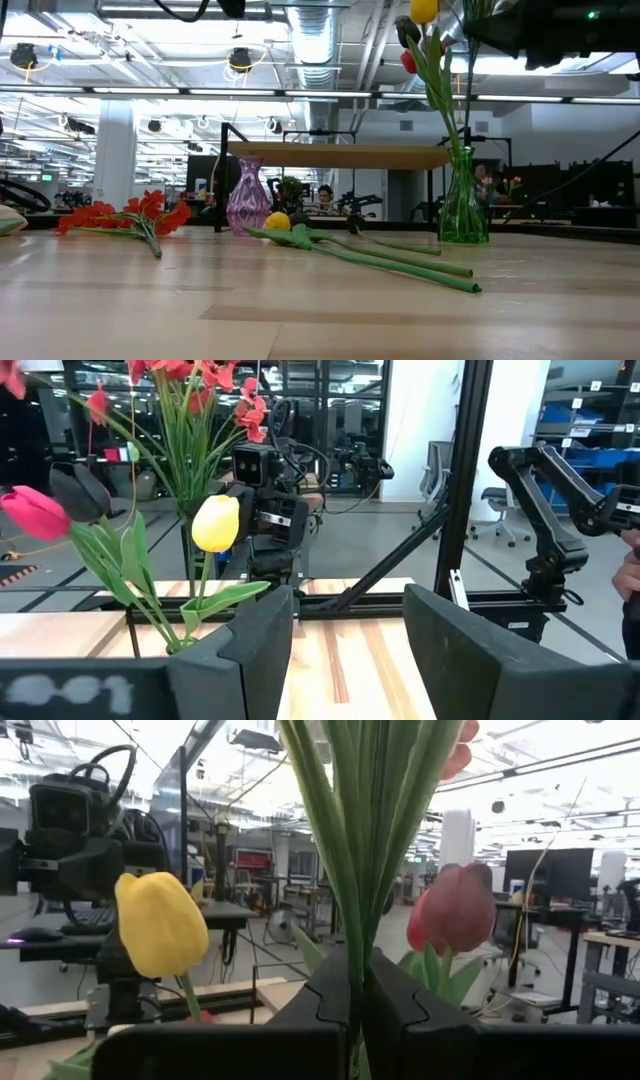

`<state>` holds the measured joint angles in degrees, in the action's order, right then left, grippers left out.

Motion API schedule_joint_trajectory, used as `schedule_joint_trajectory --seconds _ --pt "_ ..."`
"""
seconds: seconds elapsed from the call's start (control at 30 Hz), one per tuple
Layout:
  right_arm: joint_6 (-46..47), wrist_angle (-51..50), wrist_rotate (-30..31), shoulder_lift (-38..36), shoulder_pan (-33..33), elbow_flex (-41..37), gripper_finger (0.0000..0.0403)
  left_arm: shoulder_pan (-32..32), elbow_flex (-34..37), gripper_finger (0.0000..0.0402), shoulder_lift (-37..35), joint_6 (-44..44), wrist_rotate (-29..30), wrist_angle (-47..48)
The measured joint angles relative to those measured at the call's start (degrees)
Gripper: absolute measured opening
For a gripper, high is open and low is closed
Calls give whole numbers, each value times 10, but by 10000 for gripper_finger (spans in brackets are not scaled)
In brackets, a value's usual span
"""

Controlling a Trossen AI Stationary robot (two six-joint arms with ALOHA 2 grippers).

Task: Pick and place flowers into a vace then onto a shelf
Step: Put the right orange flowers into the green vase

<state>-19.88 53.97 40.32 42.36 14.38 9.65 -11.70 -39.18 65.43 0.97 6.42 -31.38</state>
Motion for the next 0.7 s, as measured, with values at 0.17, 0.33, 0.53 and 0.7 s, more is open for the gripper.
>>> schedule_joint_trajectory --seconds 0.17,0.33,0.53,0.7 --pt "4 -2 1 13 -3 0 0 0 0 181 0 -2 0 0" --pt "5 17 1 37 -3 0 0 0 0 181 0 -6 0 2" --pt "0 40 1 54 -3 0 0 0 0 181 0 -10 0 2" --pt "-10 40 2 54 -3 0 0 0 0 180 0 -10 0 2"
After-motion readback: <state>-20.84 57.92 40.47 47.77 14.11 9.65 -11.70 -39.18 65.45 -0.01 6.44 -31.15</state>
